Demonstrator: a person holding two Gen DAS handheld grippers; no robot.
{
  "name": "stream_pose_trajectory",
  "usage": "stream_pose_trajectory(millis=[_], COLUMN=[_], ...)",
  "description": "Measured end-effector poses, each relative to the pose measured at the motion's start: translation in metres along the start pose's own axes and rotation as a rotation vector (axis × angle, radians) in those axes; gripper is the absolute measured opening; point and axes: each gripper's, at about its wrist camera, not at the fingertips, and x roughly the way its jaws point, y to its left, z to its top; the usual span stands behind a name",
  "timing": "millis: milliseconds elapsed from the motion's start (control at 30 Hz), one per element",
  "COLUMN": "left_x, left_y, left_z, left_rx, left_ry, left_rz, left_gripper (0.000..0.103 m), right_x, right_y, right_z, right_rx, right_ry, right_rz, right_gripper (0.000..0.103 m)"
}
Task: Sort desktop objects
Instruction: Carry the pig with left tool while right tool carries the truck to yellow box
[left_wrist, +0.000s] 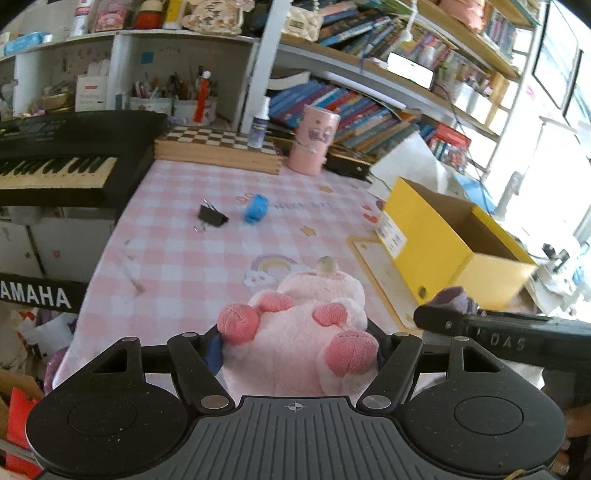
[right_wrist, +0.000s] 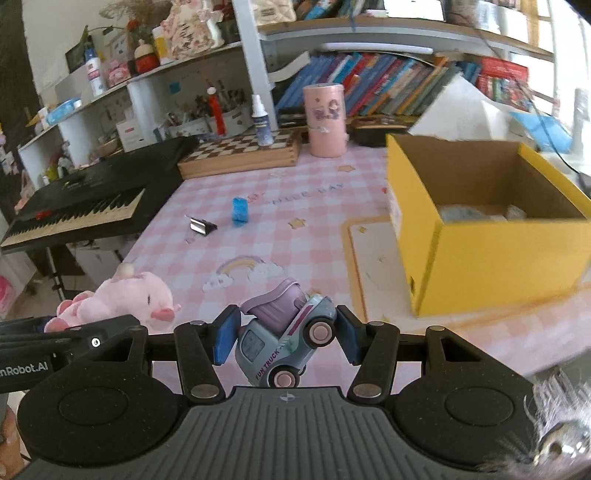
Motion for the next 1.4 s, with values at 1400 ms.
stream_pose_trajectory(millis=[1400], left_x=[0.071], left_y=[-0.176], left_z=[0.008], left_rx=[0.269], left_ry=[0.052], left_rz=[-0.367], left_gripper=[0.071], right_x=[-0.072], right_y=[-0.159], right_z=[-0.039], right_rx=[0.288], right_ry=[0.006], right_rz=[-0.286], right_gripper=[0.053])
